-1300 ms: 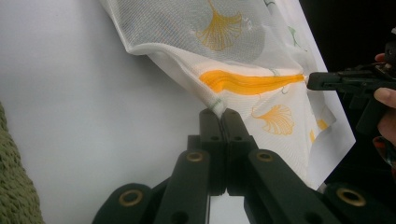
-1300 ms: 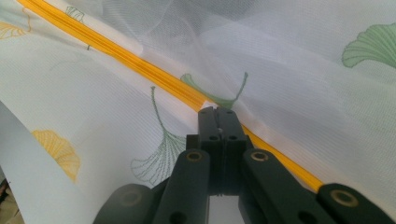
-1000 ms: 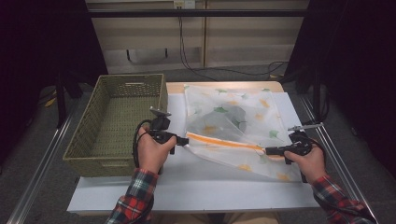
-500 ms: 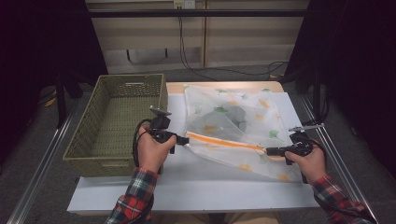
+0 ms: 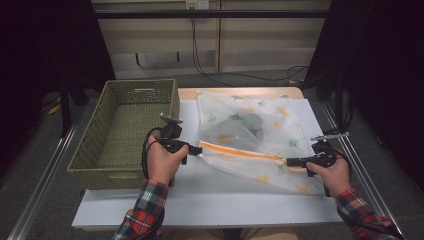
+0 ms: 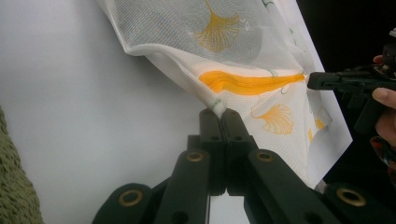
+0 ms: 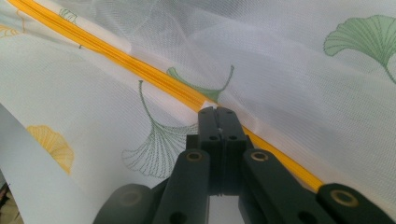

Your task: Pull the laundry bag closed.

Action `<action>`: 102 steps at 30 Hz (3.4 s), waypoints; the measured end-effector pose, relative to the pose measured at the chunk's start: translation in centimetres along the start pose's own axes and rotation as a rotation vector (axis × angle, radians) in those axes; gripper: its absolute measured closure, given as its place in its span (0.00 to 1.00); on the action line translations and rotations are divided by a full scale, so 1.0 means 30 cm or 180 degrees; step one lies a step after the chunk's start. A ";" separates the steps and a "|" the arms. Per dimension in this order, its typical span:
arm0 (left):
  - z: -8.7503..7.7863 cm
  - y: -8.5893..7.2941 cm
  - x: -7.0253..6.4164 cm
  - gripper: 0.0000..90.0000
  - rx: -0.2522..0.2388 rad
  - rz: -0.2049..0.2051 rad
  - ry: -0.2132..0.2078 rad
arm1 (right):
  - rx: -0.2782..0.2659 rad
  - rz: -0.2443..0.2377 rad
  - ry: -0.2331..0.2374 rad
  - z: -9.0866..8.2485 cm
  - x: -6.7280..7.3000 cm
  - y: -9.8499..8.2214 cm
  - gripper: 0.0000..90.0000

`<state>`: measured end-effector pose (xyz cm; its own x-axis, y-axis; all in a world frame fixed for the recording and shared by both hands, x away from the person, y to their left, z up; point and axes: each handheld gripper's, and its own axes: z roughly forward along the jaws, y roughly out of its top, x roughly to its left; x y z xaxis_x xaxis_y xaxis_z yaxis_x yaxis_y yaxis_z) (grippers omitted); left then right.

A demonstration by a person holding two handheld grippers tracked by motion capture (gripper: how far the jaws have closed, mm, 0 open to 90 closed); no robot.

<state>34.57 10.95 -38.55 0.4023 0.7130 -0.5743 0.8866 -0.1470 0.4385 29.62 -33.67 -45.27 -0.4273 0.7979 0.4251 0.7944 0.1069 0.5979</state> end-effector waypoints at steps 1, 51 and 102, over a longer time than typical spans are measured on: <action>0.000 0.000 0.000 0.99 0.0003 0.0002 0.0005 | 0.0005 0.0001 -0.0009 0.000 -0.001 -0.001 1.00; -0.003 0.003 0.005 0.99 0.0028 -0.0015 -0.0025 | 0.0003 0.0078 -0.0130 -0.048 -0.044 -0.022 1.00; -0.011 0.005 0.004 0.99 -0.0002 -0.0050 -0.0024 | -0.0018 0.0135 -0.0234 -0.093 -0.090 -0.045 1.00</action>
<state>34.68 11.23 -38.32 0.3900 0.7099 -0.5865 0.8927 -0.1354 0.4298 28.50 -37.62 -45.31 -0.3605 0.8430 0.3993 0.8086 0.0691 0.5842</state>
